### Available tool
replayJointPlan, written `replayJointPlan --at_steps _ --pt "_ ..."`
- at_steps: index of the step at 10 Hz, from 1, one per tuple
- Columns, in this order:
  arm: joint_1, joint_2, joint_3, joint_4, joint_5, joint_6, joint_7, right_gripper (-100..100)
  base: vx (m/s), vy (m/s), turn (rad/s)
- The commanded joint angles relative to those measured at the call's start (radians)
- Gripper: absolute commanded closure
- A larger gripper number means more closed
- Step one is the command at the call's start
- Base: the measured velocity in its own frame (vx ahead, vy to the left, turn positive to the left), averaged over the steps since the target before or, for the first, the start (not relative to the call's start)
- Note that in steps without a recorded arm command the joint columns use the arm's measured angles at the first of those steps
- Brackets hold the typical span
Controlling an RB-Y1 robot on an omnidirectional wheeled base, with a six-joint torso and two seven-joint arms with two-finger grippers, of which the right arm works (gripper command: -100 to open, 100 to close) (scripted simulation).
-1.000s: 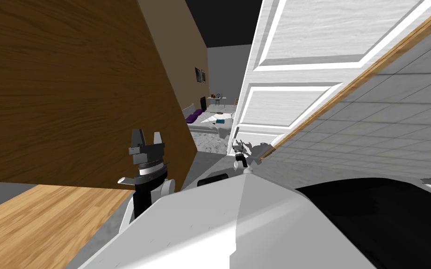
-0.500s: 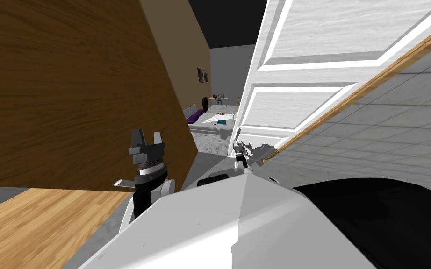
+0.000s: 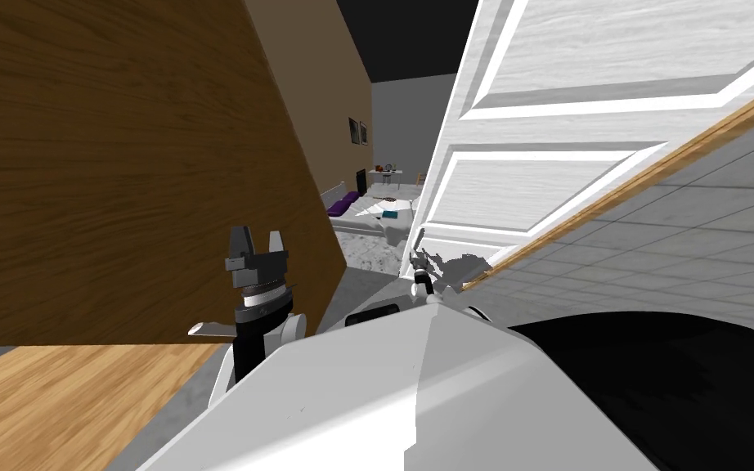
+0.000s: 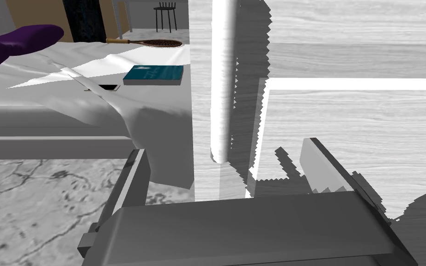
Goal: Pull the door open
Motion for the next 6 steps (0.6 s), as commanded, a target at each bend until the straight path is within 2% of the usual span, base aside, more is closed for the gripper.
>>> replayJointPlan --at_steps 1,5,6 --pt "-0.015 -0.004 -0.001 0.041 -0.015 -0.01 -0.031 -100 0.066 -0.043 0.06" --pt "-0.031 -0.007 -0.002 0.087 -0.03 -0.024 -0.063 -100 0.045 -0.032 0.031" --pt "-0.03 -0.007 -0.002 0.081 -0.027 -0.021 -0.056 -100 0.018 -0.01 0.009"
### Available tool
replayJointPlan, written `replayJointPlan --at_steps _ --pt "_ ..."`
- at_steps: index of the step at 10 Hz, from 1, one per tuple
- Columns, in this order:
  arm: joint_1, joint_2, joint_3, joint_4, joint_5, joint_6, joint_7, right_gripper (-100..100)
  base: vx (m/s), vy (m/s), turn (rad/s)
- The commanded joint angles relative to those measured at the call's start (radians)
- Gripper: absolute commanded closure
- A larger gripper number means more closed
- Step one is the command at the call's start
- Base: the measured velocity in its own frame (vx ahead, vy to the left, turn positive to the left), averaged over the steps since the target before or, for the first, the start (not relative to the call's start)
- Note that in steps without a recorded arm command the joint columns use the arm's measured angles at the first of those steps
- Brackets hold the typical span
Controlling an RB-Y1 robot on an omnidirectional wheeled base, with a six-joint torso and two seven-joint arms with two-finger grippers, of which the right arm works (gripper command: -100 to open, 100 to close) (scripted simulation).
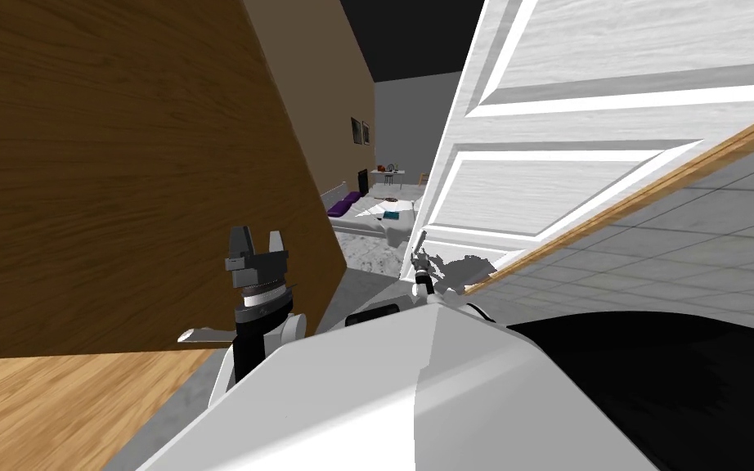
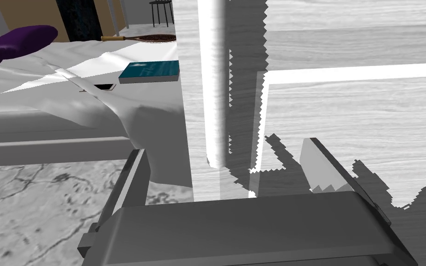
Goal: Pull the door open
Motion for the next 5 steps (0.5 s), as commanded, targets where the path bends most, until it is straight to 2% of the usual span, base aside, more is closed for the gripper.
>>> replayJointPlan --at_steps 1,2,5 --pt "0.007 -0.011 -0.001 0.003 -0.001 -0.003 -0.013 -100 0.127 -0.026 0.041" --pt "0.01 -0.016 -0.002 0.004 -0.001 -0.004 -0.018 -100 0.172 -0.054 0.044" --pt "0.03 -0.047 -0.005 0.013 -0.004 -0.013 -0.056 -100 0.203 -0.036 0.066"
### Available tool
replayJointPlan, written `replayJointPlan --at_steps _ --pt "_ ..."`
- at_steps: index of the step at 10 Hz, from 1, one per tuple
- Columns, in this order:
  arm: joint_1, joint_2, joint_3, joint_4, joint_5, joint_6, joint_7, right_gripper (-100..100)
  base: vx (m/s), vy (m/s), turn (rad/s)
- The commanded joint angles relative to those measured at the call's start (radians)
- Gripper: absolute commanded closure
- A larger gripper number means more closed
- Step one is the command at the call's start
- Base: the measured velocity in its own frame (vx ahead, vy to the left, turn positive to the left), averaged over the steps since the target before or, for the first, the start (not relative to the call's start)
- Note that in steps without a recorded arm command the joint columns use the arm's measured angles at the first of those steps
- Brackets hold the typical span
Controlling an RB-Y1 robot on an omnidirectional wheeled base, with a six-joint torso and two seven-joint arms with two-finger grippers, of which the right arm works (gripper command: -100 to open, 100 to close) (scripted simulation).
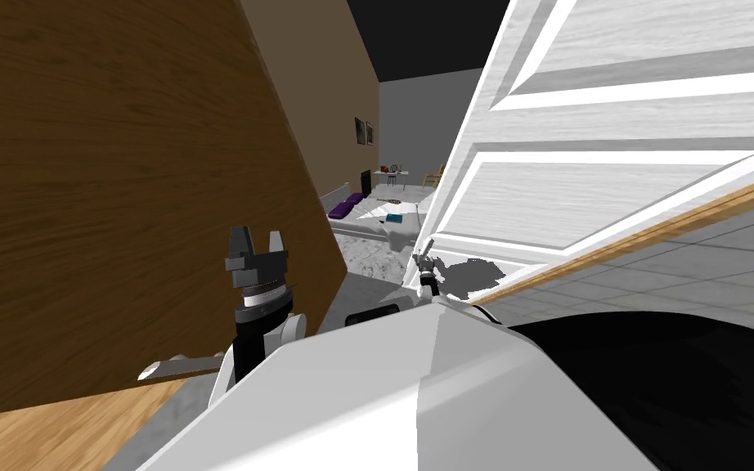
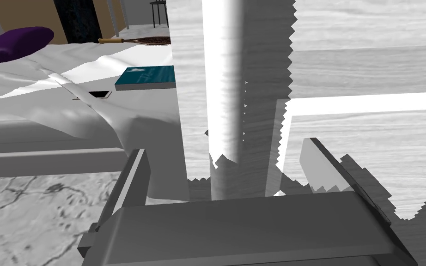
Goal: Pull the door open
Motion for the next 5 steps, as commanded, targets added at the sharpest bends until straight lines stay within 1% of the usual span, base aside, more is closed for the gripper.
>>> replayJointPlan --at_steps 1,2,3,4,5 --pt "0.008 -0.016 -0.001 0.013 -0.001 -0.012 -0.025 -100 0.177 -0.058 0.06" --pt "0.014 -0.025 -0.002 0.016 -0.001 -0.015 -0.036 -100 0.18 -0.093 0.05" --pt "0.014 -0.025 -0.002 0.016 -0.001 -0.015 -0.036 -100 0.135 -0.058 0.029" --pt "0.022 -0.038 -0.003 0.019 -0.002 -0.019 -0.051 -100 0.175 -0.041 0.053" --pt "0.015 -0.033 -0.002 0.022 -0.002 -0.019 -0.046 -100 0.09 -0.025 0.016"
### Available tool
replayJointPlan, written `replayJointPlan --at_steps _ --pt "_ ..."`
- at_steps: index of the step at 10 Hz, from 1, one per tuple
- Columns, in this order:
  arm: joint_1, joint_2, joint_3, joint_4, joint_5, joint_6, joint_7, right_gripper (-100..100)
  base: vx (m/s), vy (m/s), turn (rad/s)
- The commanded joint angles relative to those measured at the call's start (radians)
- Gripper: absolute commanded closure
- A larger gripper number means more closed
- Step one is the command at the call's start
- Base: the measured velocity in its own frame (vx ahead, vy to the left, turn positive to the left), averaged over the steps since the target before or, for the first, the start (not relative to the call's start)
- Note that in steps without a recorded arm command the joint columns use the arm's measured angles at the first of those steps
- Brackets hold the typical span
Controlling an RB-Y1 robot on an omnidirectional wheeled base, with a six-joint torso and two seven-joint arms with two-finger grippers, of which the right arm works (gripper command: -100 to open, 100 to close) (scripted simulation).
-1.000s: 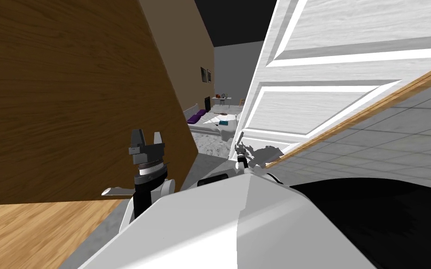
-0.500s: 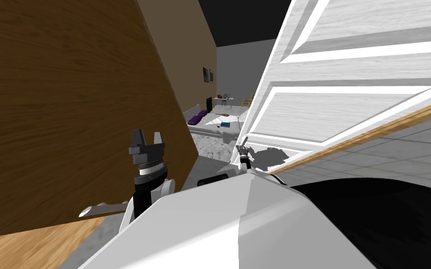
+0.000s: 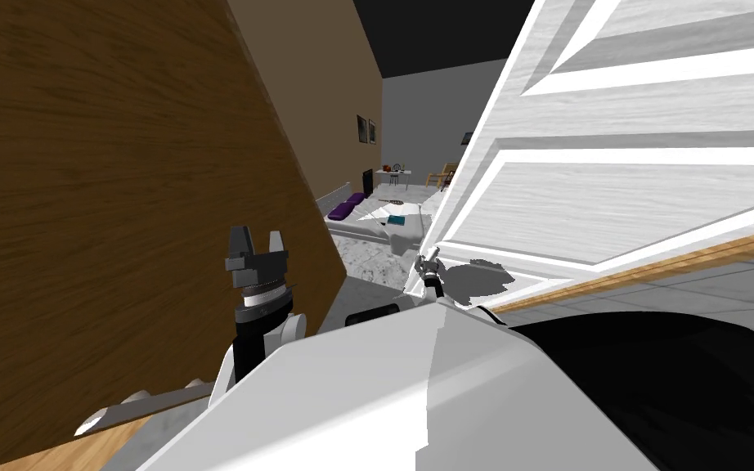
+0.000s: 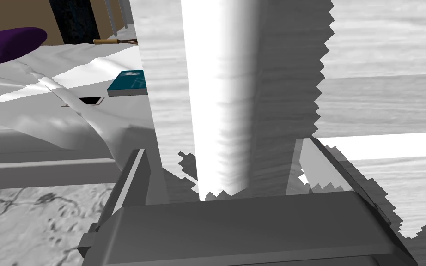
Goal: Pull the door open
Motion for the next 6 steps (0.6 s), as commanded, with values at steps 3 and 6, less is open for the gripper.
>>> replayJointPlan --at_steps 3,6 --pt "-0.001 0.001 0.001 0.003 0.0 -0.003 0.0 100 -0.025 0.007 -0.002" --pt "-0.001 0.001 0.001 0.003 0.0 -0.003 0.0 100 -0.006 0.002 0.0"
